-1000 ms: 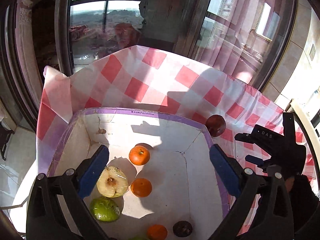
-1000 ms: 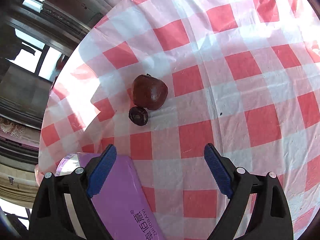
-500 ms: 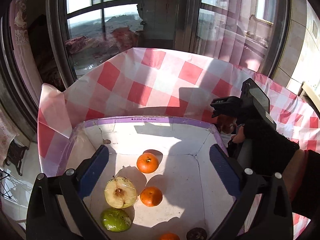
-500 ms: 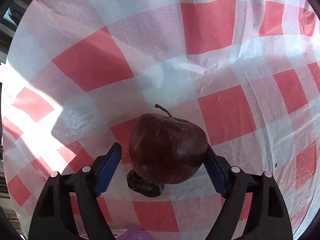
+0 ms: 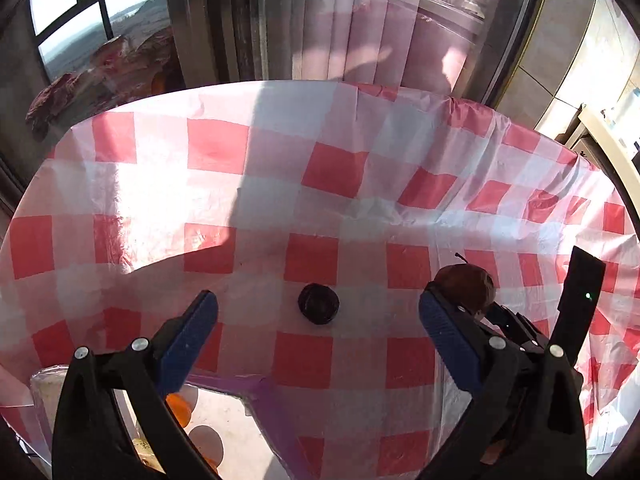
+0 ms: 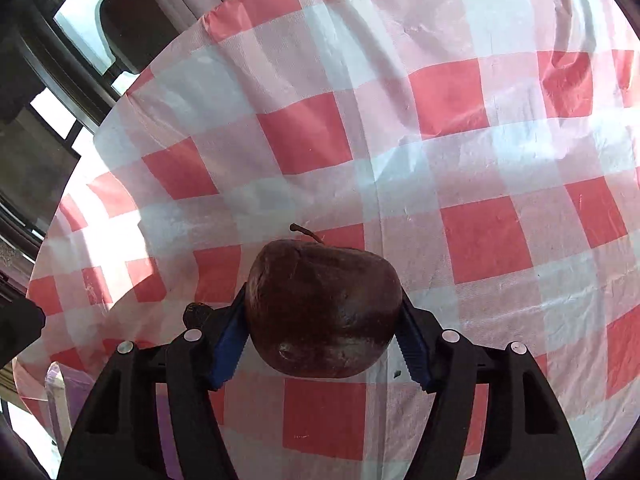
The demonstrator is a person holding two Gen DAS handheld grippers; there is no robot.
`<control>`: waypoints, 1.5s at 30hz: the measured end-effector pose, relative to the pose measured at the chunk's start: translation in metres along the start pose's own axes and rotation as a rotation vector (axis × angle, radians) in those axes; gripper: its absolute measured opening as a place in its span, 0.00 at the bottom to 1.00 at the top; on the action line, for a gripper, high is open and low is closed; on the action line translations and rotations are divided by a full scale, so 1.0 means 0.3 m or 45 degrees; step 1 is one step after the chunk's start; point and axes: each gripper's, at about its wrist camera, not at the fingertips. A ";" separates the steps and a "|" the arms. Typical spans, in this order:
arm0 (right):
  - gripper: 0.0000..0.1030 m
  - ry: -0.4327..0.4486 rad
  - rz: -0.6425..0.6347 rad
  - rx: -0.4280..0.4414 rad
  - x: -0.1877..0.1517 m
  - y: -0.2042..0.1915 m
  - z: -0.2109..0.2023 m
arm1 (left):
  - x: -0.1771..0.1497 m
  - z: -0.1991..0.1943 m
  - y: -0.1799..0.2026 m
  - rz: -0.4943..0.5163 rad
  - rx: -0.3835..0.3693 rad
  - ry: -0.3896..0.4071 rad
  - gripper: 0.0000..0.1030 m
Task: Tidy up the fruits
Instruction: 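Grasp the large red apple with the right tool while the left tool approaches a plum, then close the left tool on the last dark plum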
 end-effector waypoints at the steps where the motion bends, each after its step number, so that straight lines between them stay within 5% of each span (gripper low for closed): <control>1: 0.63 0.009 -0.035 -0.032 -0.015 0.023 -0.022 | 0.010 0.048 0.035 0.022 0.024 -0.035 0.98; 8: 0.63 0.049 -0.158 -0.253 -0.132 0.167 -0.111 | -0.045 0.280 0.110 -0.091 0.098 -0.136 0.98; 11: 0.63 0.065 -0.153 -0.265 -0.152 0.191 -0.136 | -0.072 0.316 0.076 -0.246 0.099 -0.139 0.98; 16: 0.63 0.045 -0.098 -0.231 -0.179 0.170 -0.098 | -0.087 0.359 0.065 -0.265 0.183 -0.050 0.96; 19: 0.63 0.026 -0.079 -0.210 -0.186 0.167 -0.073 | -0.110 0.412 0.023 -0.331 0.147 -0.111 0.82; 23: 0.63 0.029 -0.090 -0.201 -0.193 0.174 -0.080 | -0.134 0.417 0.018 -0.328 0.127 -0.089 0.78; 27: 0.63 0.030 -0.097 -0.200 -0.200 0.188 -0.098 | -0.158 0.391 -0.007 -0.403 0.132 -0.060 0.56; 31: 0.63 0.030 -0.067 -0.212 -0.212 0.205 -0.120 | -0.177 0.389 -0.001 -0.353 0.121 -0.084 0.56; 33: 0.63 0.026 -0.048 -0.221 -0.219 0.213 -0.129 | -0.184 0.385 -0.011 -0.357 0.104 -0.083 0.37; 38: 0.63 0.024 -0.018 -0.222 -0.244 0.216 -0.172 | -0.216 0.348 0.046 -0.323 -0.017 -0.129 0.37; 45: 0.63 -0.007 0.054 -0.248 -0.317 0.242 -0.267 | -0.396 0.207 0.281 -0.037 -0.172 -0.159 0.37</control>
Point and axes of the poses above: each gripper's, at about its wrist camera, not at the fingertips, and z roughly the way its jaws point, y to its right, x to its top, and after that the axes turned 2 degrees about -z, right-handed
